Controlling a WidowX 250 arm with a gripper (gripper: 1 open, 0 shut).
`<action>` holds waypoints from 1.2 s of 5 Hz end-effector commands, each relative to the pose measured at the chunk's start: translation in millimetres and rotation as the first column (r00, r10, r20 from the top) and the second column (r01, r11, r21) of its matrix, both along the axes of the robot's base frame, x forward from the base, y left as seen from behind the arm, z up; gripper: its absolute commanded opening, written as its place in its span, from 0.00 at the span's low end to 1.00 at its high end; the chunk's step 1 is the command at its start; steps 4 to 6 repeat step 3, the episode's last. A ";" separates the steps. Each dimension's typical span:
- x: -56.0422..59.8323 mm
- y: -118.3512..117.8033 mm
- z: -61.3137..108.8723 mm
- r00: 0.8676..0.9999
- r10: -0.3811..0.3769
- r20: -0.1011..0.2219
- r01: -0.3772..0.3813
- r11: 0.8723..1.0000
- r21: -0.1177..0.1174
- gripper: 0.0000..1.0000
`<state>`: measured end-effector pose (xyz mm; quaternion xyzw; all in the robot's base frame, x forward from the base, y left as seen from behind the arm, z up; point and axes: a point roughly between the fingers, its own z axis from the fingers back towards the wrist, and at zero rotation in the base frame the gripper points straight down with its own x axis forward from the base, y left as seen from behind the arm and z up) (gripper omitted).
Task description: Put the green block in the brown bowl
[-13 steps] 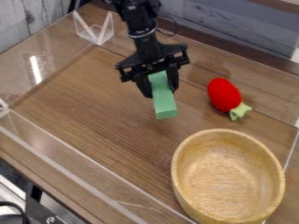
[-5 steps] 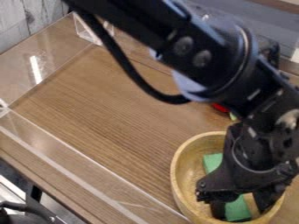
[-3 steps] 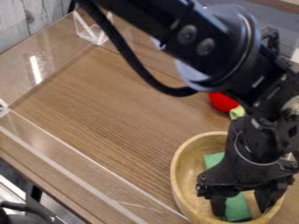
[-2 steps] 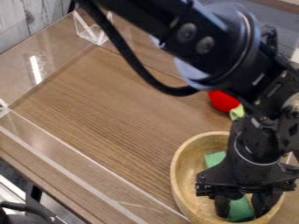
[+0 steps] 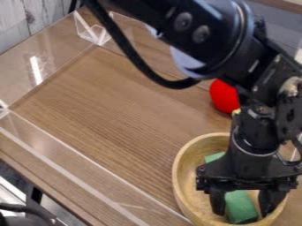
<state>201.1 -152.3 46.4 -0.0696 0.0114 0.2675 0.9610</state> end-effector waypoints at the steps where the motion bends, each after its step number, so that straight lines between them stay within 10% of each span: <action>1: 8.5 2.9 15.2 0.995 0.088 0.039 -0.086 0.995 -0.048 1.00; 6: -2.1 19.1 23.0 0.984 0.175 0.019 -0.174 0.983 -0.052 1.00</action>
